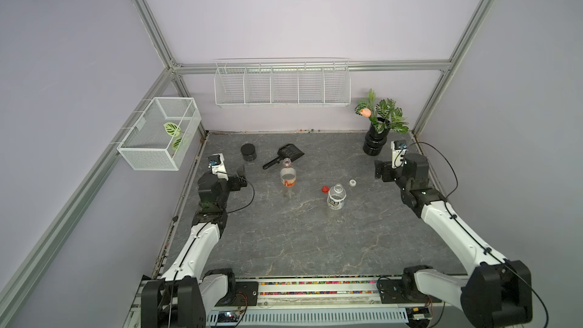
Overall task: Screw on the bottle caps
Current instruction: Pick up the plastic bottle at the center of the board.
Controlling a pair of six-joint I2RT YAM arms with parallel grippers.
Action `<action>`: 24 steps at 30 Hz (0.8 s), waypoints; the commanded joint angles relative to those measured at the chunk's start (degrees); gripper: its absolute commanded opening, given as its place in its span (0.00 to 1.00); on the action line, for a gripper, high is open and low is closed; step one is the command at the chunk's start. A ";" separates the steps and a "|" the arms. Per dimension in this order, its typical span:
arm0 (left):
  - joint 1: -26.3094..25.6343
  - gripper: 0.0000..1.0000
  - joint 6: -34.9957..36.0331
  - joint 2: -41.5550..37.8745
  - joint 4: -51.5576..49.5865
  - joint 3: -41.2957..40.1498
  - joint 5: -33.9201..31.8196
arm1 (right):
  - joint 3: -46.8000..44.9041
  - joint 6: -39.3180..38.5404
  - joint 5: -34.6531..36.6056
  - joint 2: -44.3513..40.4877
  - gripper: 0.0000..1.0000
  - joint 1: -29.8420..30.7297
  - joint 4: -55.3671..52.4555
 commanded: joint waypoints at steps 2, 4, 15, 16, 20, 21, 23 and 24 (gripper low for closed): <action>-4.57 1.00 0.30 -8.41 -12.57 2.92 13.33 | 12.38 0.60 1.09 0.98 0.98 9.35 -29.17; -7.25 1.00 1.18 -12.35 -13.70 2.50 16.61 | 16.81 0.55 1.25 1.88 0.96 13.57 -34.99; -32.69 1.00 3.59 -12.13 -1.19 -2.10 18.18 | 39.68 1.23 6.38 15.38 0.91 30.84 -57.87; -33.95 1.00 3.70 -10.54 1.00 -2.75 18.16 | 41.31 1.72 6.36 16.57 0.90 31.14 -60.04; -36.90 1.00 3.76 -5.39 7.38 -3.36 18.74 | 44.88 3.47 5.09 19.68 0.85 31.87 -64.28; -37.09 1.00 3.72 -4.51 8.24 -3.44 19.02 | 45.49 3.88 4.48 20.46 0.83 31.99 -64.75; -37.10 1.00 3.57 -2.66 9.56 -3.59 20.07 | 46.40 4.68 3.18 22.15 0.78 32.17 -65.62; -37.16 1.00 3.59 -2.00 10.03 -3.69 20.45 | 46.50 5.00 2.76 22.82 0.75 32.23 -65.67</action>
